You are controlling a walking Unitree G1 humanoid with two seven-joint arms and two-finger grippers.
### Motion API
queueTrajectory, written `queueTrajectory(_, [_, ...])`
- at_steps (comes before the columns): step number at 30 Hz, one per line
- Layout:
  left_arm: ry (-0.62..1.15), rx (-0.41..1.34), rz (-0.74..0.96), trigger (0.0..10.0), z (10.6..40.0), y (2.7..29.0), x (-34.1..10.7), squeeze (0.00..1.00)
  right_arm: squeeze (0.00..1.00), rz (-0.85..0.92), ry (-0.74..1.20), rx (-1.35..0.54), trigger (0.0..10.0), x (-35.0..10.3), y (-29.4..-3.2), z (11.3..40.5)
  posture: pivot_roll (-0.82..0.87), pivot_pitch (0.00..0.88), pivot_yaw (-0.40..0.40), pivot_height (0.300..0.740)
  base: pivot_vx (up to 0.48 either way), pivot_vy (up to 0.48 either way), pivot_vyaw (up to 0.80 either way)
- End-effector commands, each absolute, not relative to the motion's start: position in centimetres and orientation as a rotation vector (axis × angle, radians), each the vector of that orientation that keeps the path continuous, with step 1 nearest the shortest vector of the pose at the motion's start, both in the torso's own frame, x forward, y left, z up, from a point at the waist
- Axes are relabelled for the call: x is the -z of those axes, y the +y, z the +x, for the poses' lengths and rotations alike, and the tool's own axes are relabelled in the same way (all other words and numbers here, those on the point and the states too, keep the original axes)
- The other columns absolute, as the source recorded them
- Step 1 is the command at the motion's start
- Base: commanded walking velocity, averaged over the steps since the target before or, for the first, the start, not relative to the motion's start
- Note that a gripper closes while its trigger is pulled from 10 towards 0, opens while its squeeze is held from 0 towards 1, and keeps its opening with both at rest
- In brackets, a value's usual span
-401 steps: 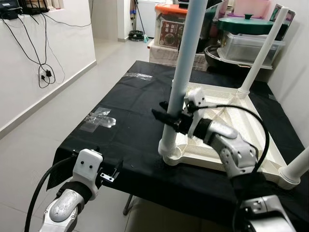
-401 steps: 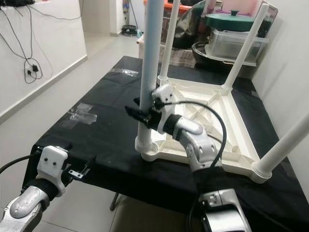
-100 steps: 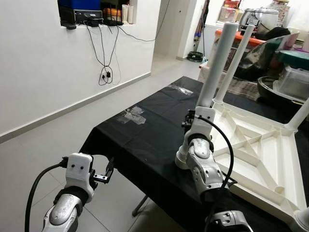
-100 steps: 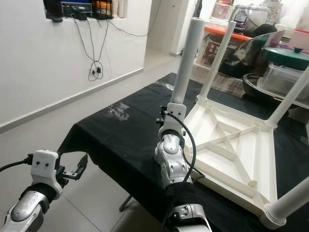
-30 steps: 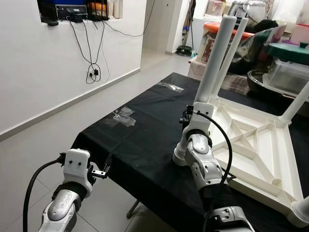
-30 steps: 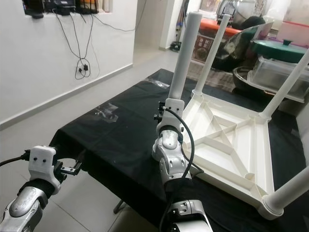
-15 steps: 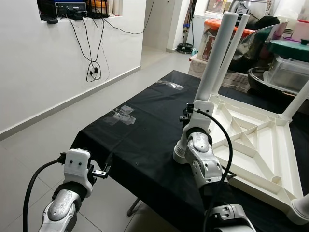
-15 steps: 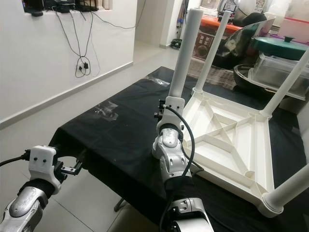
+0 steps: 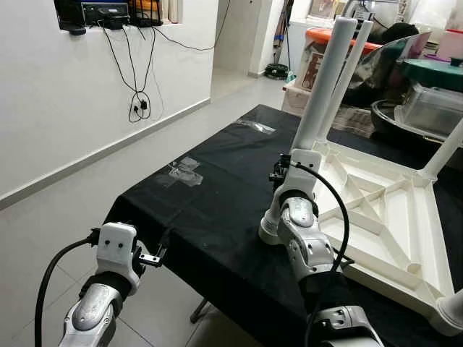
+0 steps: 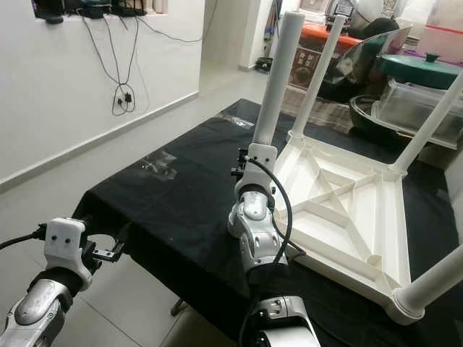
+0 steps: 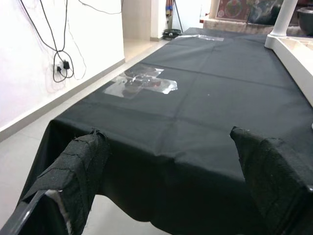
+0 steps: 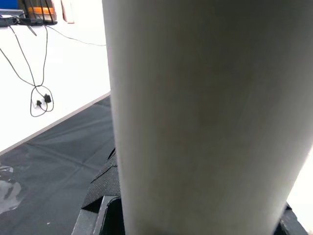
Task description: Building children table
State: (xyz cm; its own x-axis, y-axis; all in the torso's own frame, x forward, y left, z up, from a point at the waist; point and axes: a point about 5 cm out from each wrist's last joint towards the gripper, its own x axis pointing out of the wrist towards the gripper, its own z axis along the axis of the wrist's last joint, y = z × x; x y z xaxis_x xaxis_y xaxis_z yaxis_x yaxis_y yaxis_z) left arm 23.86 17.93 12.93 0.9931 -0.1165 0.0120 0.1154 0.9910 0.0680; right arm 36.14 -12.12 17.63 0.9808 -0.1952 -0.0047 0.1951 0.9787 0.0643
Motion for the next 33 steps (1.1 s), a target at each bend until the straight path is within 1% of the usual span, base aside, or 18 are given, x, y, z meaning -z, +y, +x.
queueTrajectory(1, [-0.011,0.134,0.053,10.0,24.0,17.5,-12.6,0.00,0.00,0.056,0.132,0.232,10.0,-14.7,-13.2,35.6,0.10,0.000,-0.105,0.740,0.000,0.000,0.00])
queueTrajectory(31, [-0.009,0.142,0.056,10.0,24.1,17.4,-12.5,0.00,0.00,0.079,0.117,0.226,10.0,-15.9,-13.1,35.5,0.09,0.000,-0.101,0.740,0.000,0.000,0.00])
queueTrajectory(32, [-0.009,0.143,0.056,10.0,24.1,17.4,-12.5,0.00,0.16,0.080,0.119,0.225,10.0,-15.9,-13.1,35.5,0.09,0.000,-0.100,0.740,0.000,0.000,0.00])
queueTrajectory(33, [-0.009,0.143,0.056,10.0,24.1,17.4,-12.5,0.00,0.16,0.080,0.119,0.225,10.0,-15.9,-13.1,35.5,0.09,0.000,-0.100,0.740,0.000,0.000,0.00])
